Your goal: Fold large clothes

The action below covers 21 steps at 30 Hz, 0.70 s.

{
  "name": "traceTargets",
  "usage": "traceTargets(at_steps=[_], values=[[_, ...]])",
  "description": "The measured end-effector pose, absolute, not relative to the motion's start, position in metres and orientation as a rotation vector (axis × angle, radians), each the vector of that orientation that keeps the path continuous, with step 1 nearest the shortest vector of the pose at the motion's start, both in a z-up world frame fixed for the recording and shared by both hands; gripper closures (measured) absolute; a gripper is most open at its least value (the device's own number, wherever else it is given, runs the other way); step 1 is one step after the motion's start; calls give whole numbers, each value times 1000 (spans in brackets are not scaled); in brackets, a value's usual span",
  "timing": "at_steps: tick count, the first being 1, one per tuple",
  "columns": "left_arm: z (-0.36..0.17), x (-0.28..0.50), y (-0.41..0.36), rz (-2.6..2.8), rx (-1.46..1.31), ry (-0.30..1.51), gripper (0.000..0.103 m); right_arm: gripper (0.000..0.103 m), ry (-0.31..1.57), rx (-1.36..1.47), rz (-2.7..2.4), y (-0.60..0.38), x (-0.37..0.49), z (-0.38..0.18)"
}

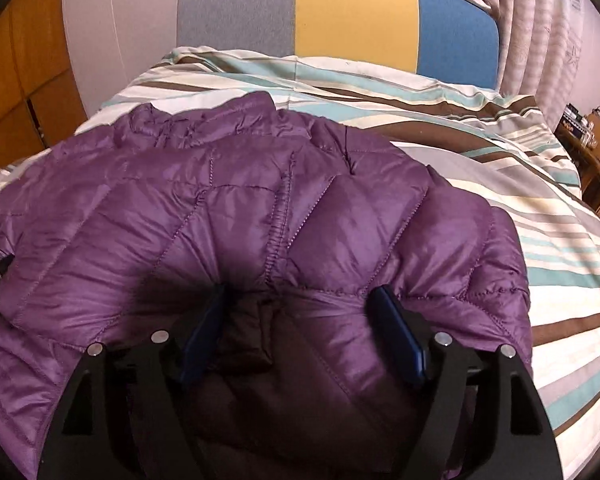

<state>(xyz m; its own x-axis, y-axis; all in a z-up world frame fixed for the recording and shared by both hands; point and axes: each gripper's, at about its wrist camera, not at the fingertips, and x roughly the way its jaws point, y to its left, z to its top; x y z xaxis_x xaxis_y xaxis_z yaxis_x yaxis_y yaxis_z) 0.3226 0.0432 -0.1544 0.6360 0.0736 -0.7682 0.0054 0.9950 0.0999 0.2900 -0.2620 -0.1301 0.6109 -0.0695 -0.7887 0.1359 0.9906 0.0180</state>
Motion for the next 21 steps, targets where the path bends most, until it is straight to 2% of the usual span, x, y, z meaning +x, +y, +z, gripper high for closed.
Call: traceTargets(at_steps=[2,4,13,21], values=[[-144,306,48,-5,68,887,3,25,907,105,-107,-265,275,-119],[-139,290,53,-54,5,884,3,18,892,130,-84,-266,252,-104],[-141,183,73,-151,-77,935,3,16,911,80,-24,-257,149,-74],[-132,115,110,-128,-115,854,3,15,932,99,-14,-270,79,-77]])
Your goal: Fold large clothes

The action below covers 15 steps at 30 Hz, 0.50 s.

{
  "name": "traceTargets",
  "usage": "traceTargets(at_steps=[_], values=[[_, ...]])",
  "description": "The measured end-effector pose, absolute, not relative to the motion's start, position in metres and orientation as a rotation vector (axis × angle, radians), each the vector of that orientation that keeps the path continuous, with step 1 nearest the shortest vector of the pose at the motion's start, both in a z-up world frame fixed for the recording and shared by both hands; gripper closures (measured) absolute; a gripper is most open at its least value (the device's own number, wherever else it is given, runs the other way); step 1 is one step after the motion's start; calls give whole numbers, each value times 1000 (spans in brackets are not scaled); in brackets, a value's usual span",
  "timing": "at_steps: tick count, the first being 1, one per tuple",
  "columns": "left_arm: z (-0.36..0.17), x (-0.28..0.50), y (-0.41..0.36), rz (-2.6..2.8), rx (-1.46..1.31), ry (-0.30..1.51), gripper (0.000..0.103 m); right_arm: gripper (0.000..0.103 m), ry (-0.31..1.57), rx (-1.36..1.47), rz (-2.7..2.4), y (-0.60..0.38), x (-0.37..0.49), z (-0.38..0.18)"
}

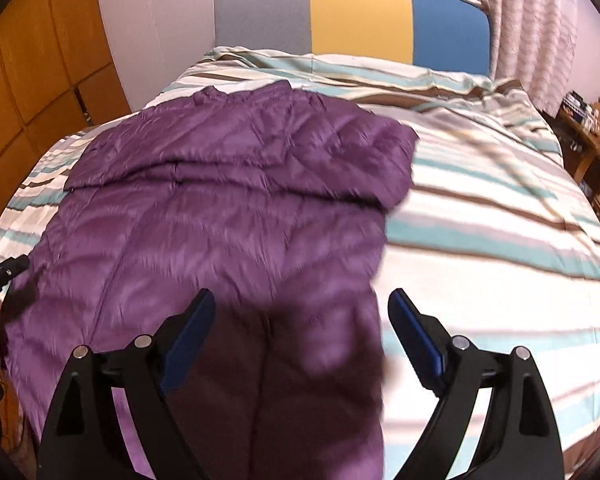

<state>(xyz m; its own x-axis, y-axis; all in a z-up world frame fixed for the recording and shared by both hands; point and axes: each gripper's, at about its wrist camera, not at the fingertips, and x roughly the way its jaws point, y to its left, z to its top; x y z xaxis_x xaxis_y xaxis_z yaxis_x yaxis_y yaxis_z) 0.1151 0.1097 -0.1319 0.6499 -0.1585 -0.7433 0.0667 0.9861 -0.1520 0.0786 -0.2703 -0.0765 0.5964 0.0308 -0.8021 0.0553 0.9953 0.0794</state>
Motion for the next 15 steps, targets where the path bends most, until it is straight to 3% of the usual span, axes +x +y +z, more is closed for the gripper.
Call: traceTargets(at_steps=[12,15], values=[[-155,67,118,-191,-168,895,4,15,1015,138,-17,-297,24,-93],[-158,58,111,-196,-113,898,16,17,1046,172,3,-307,6,-97]])
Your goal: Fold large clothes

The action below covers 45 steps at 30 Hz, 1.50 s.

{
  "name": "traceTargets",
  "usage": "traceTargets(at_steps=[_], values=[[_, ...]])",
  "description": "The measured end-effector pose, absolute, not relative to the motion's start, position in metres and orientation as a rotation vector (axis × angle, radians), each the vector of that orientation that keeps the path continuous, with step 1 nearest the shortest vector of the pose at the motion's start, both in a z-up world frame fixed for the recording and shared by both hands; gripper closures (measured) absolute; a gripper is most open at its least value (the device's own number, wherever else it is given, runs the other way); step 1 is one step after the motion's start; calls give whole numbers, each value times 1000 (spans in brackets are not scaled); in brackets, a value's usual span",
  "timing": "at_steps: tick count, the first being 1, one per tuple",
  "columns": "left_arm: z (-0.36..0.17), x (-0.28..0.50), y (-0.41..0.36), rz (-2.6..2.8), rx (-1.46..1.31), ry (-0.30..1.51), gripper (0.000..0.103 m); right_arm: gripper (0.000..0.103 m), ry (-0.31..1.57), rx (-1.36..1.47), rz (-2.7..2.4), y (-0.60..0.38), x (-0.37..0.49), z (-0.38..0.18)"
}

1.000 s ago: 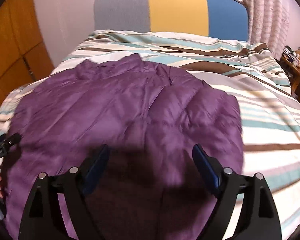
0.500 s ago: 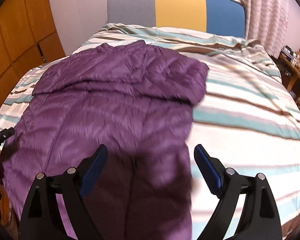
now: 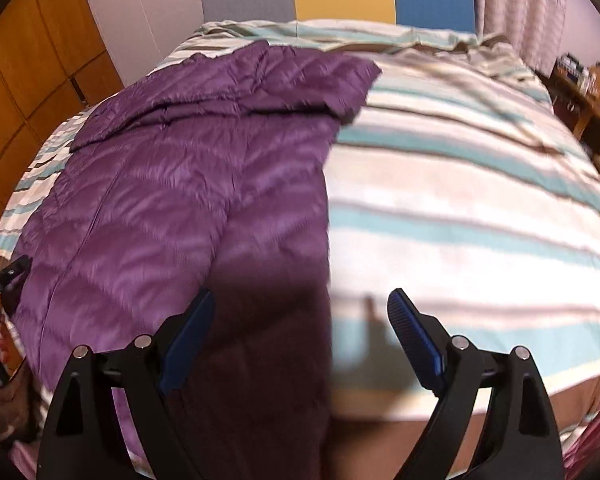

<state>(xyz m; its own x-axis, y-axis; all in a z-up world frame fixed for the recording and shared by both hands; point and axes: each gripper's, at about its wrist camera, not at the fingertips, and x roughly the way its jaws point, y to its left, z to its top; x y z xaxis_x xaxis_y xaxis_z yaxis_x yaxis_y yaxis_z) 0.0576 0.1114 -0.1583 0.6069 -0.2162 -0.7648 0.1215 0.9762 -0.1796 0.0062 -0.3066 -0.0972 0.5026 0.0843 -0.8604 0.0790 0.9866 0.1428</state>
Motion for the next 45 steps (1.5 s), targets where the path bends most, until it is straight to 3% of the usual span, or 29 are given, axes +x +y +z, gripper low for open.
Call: traceTargets(at_steps=[2,10,15,16,17,19,20,33,45], values=[[-158,53,108,-197,-62,899,23,21,1071,173,6,-311,-6,-100],[-159,33,113,-222,-92,906,23,29,1153,293,71,-321,-33,-112],[-163,25,109,-236,-73,918,26,46,1183,290,143,-307,-39,-113],[-163,23,108,-235,-72,923,31,63,1188,282,156,-304,-39,-114],[-161,22,107,-243,-77,932,46,76,1191,283,185,-300,-39,-115],[-156,22,107,-281,-110,945,83,92,1194,309,231,-296,-38,-113],[-151,23,109,-301,-149,951,86,94,1188,332,251,-295,-35,-112],[-94,75,135,-319,-374,847,88,96,953,652,251,-342,12,-69],[-103,179,112,-293,-339,857,85,97,948,766,92,-353,103,-103]])
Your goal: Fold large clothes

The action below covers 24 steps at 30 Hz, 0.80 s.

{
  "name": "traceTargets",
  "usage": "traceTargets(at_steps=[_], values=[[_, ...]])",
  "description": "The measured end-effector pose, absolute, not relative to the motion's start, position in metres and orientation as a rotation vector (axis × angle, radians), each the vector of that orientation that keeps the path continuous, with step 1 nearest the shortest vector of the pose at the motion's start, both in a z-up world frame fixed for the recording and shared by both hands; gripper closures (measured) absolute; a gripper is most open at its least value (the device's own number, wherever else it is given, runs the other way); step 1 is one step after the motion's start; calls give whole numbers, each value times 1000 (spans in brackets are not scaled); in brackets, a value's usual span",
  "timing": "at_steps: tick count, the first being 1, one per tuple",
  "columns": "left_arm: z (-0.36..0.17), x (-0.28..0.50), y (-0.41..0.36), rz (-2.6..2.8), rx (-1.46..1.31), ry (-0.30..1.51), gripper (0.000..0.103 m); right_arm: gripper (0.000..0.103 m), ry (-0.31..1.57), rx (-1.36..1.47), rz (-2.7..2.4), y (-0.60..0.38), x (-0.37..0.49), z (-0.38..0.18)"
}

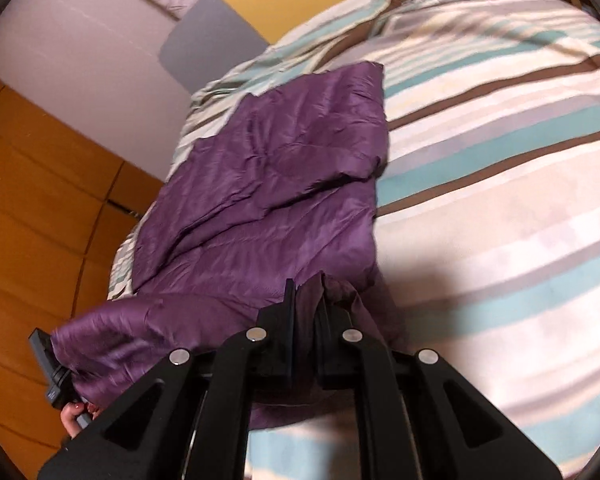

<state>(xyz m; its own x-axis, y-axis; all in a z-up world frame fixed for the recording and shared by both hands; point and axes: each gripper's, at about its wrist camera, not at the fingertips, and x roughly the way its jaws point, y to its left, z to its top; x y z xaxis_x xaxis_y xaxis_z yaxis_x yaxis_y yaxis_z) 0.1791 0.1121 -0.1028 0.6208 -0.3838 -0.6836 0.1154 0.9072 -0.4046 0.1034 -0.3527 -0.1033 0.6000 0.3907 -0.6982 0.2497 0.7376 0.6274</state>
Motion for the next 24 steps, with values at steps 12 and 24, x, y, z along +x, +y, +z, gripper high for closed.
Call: traceTargets(at_steps=[12,24], values=[[-101,178,153,-187,-478,632,5,27,687,895,20,-393,82,-113],[-109,135,166,-260,-548,437,5,13,717,672,118,-361,77,-114]])
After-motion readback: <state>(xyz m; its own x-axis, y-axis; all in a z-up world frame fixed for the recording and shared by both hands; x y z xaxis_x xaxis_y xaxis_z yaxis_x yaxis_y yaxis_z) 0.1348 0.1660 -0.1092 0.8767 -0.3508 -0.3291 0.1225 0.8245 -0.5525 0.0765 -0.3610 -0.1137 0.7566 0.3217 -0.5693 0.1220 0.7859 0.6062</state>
